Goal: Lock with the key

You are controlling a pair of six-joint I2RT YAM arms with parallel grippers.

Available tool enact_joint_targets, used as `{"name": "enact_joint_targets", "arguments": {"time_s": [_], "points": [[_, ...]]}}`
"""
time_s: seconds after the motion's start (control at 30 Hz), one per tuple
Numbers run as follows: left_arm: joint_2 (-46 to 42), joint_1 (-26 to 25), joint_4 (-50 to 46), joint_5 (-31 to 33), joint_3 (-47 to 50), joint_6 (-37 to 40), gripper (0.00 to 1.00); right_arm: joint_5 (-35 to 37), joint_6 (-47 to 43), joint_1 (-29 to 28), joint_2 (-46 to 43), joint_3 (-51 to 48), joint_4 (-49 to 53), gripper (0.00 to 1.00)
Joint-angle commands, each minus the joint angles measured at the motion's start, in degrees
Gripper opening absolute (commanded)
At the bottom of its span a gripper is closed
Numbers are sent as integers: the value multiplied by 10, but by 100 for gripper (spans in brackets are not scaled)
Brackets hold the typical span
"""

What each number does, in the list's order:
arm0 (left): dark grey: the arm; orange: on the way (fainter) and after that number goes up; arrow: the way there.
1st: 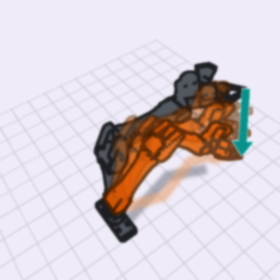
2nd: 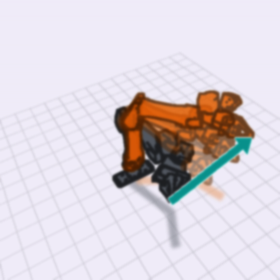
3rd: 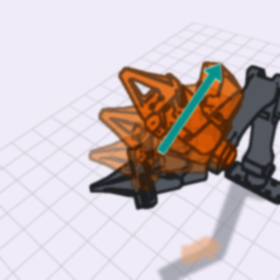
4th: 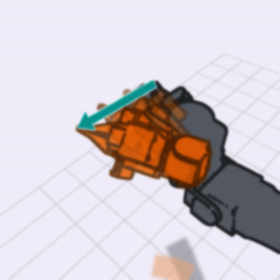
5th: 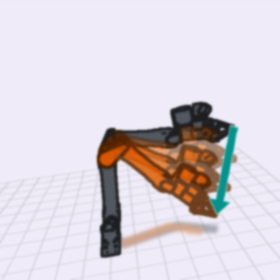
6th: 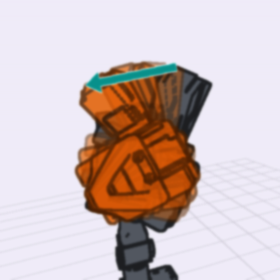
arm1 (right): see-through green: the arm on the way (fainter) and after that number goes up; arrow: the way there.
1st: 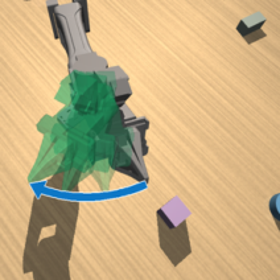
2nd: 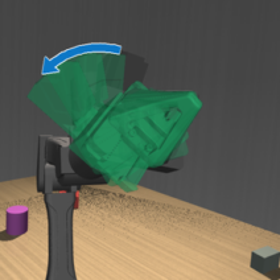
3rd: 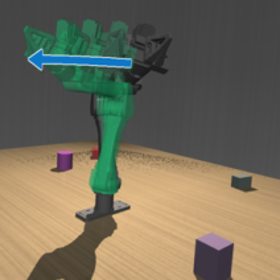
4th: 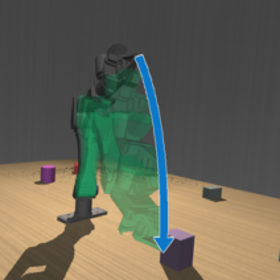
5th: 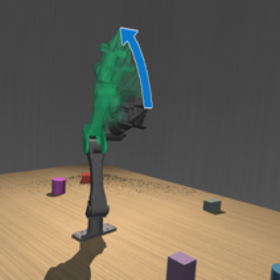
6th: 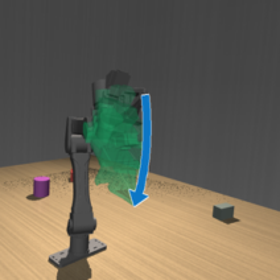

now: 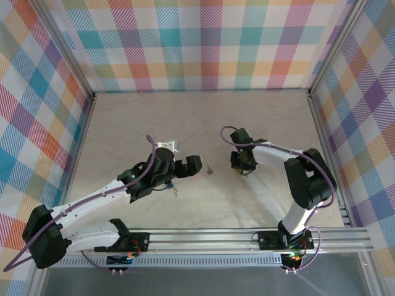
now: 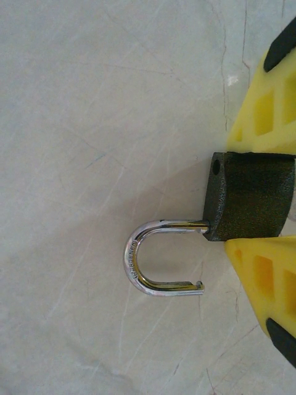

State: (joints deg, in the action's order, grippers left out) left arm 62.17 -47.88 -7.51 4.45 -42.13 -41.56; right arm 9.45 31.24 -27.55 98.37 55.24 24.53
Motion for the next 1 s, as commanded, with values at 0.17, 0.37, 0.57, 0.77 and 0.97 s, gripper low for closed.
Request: {"name": "enact_joint_targets", "arguments": {"time_s": [0.17,0.37,0.57,0.77,0.97], "points": [[-9,-6,-1,8,10,6,100,20,0,4,70,-11,10,53],[-11,-6,-2,9,10,6,100,19,2,4,75,-15,4,28],[-13,-6,-3,10,10,7,100,24,7,3,56,-22,2,19],[-4,-6,7,4,12,4,100,24,2,-5,19,-24,10,16],[11,-6,27,0,16,-11,100,-4,-4,-23,-39,-59,-16,20]]}}
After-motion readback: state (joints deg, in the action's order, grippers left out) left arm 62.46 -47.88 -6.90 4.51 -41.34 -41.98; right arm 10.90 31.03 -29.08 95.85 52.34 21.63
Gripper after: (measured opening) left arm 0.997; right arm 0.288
